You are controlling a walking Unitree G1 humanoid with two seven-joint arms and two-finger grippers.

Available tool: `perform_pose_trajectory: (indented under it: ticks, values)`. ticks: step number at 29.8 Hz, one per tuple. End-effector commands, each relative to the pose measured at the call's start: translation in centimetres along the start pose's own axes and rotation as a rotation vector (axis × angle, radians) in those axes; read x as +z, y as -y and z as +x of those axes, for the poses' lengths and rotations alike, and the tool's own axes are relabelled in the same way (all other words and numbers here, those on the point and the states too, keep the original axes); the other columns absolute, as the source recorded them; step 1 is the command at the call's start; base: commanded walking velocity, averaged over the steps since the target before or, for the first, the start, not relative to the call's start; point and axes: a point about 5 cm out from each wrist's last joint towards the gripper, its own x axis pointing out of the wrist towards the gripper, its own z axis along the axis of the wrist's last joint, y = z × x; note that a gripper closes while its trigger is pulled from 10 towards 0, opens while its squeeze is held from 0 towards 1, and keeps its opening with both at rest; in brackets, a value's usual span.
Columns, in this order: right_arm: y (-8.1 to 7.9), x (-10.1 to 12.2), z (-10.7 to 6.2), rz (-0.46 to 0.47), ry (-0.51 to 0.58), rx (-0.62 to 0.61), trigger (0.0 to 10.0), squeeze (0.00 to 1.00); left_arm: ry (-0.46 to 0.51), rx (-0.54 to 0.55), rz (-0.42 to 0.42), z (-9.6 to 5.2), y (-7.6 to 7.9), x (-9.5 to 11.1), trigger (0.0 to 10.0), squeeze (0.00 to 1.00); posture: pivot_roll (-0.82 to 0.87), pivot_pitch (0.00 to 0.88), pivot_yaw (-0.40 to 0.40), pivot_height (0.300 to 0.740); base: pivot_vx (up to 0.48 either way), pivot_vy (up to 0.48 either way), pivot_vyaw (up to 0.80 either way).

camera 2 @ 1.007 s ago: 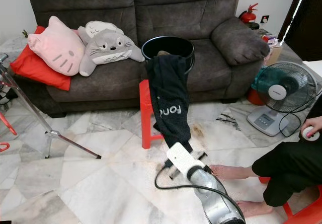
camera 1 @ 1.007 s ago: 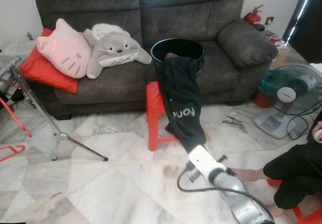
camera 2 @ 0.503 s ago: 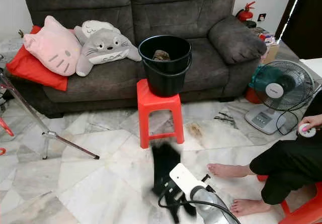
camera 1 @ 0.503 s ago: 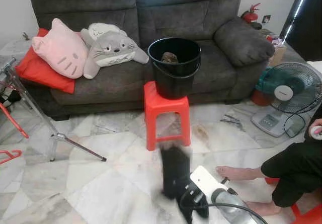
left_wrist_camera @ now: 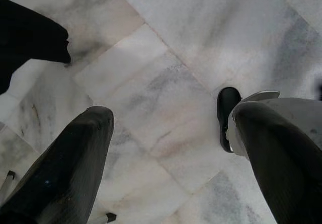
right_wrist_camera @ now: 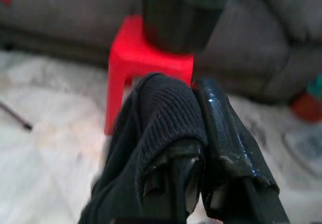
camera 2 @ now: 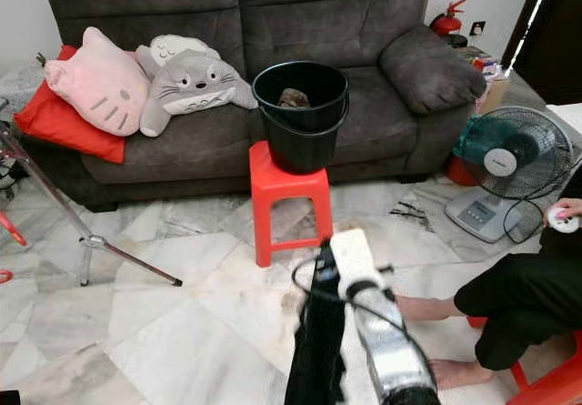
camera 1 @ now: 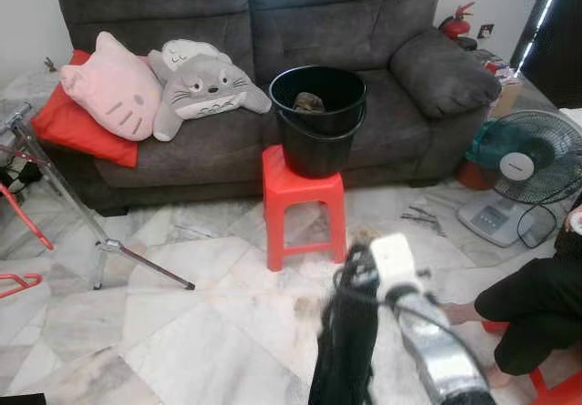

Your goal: Hang hanger

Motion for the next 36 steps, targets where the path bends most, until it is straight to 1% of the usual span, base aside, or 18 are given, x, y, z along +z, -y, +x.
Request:
perform_pose_trajectory:
  ticks: [1,2,5,8,12,15,30,36]
  values:
    - [-0.2,1.4,0.0,0.005,0.063,-0.007,10.0,0.0,-0.004,0.017,0.004,0.0,-0.5,-0.1,10.0,0.0,-0.14,0.0,0.079,0.74,0.0,0.0,0.54]
    - [-0.2,1.4,0.0,0.005,0.063,-0.007,10.0,0.0,-0.004,0.017,0.004,0.0,-0.5,-0.1,10.0,0.0,-0.14,0.0,0.079,0.74,0.0,0.0,0.54]
    - [0.1,2.5,-0.1,0.033,0.109,-0.033,10.0,0.0,-0.006,0.014,0.008,-0.1,-0.4,-0.2,10.0,0.0,-0.15,0.0,0.08,0.74,0.0,0.0,0.71]
    - [-0.1,2.7,-0.1,0.037,0.118,-0.023,10.0,0.0,-0.007,0.014,0.009,-0.1,-0.4,-0.3,10.0,0.0,-0.15,0.0,0.079,0.74,0.0,0.0,0.8]
    - [-0.2,2.8,-0.1,0.01,0.118,-0.011,10.0,0.0,-0.007,0.012,0.011,-0.1,-0.4,-0.3,10.0,0.0,-0.15,0.0,0.079,0.74,0.0,0.0,0.8]
    - [-0.1,3.0,-0.1,0.023,0.123,-0.016,10.0,0.0,-0.01,0.013,0.009,-0.1,-0.4,-0.3,10.0,0.0,-0.15,0.0,0.08,0.74,0.0,0.0,0.8]
    - [-0.2,2.9,-0.1,0.013,0.117,0.005,10.0,0.0,-0.013,0.009,0.007,-0.1,-0.2,-0.4,10.0,0.0,-0.16,0.0,0.07,0.74,0.0,0.0,0.8]
    - [0.3,3.1,0.1,0.004,0.124,0.005,10.0,0.0,-0.014,0.01,-0.011,-0.1,0.2,-0.4,10.0,0.0,-0.16,0.0,0.054,0.74,0.0,0.0,0.8]
